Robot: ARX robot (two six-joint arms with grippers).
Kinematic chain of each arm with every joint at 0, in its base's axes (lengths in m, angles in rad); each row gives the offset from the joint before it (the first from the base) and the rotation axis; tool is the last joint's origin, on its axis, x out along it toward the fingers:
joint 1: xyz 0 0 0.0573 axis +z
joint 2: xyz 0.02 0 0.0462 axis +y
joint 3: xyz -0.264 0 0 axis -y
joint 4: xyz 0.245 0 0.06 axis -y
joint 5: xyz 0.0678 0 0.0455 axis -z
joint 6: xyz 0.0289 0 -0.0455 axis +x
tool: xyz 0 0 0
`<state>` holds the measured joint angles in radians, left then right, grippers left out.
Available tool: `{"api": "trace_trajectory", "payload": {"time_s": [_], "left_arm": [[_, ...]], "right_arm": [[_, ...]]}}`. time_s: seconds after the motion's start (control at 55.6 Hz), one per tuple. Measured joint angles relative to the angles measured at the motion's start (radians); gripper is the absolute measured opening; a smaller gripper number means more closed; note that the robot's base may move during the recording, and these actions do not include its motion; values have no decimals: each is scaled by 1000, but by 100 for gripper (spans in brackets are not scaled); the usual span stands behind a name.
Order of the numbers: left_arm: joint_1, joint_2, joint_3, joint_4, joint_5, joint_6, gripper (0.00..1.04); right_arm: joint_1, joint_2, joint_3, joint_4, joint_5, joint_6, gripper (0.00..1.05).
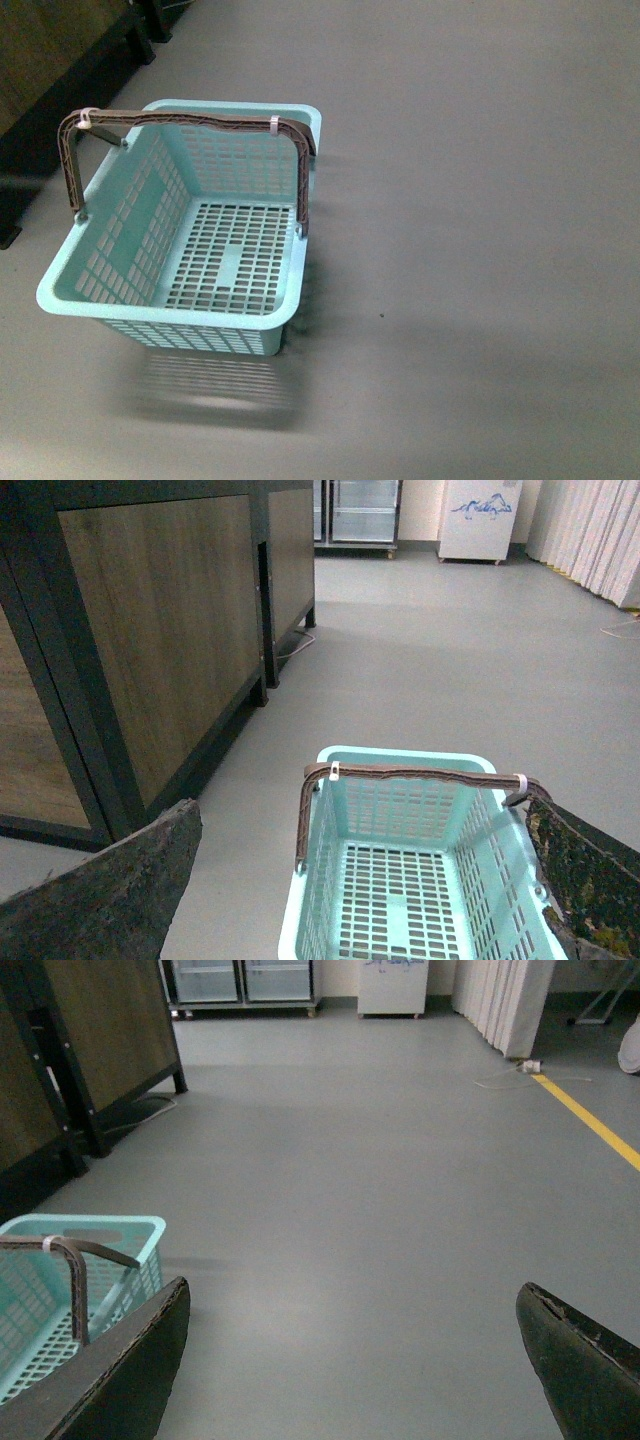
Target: Pick lemon and mango into basket
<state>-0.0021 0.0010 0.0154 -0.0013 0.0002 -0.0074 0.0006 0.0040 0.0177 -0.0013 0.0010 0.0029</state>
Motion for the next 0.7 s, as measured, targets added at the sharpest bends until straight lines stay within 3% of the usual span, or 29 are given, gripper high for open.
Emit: {"api": "trace_trajectory", "payload": {"time_s": [0.504,0.612,0.702], "left_arm": [[-1,5,2,-6,-7,-8,98],[-56,213,111,-225,-103,-188,98],[-60,415,144,-151,-54,-356,98]], "right_arm": [[0,0,0,0,0,0,96],[0,0,0,0,0,0,96],[0,0,0,0,0,0,96]]}}
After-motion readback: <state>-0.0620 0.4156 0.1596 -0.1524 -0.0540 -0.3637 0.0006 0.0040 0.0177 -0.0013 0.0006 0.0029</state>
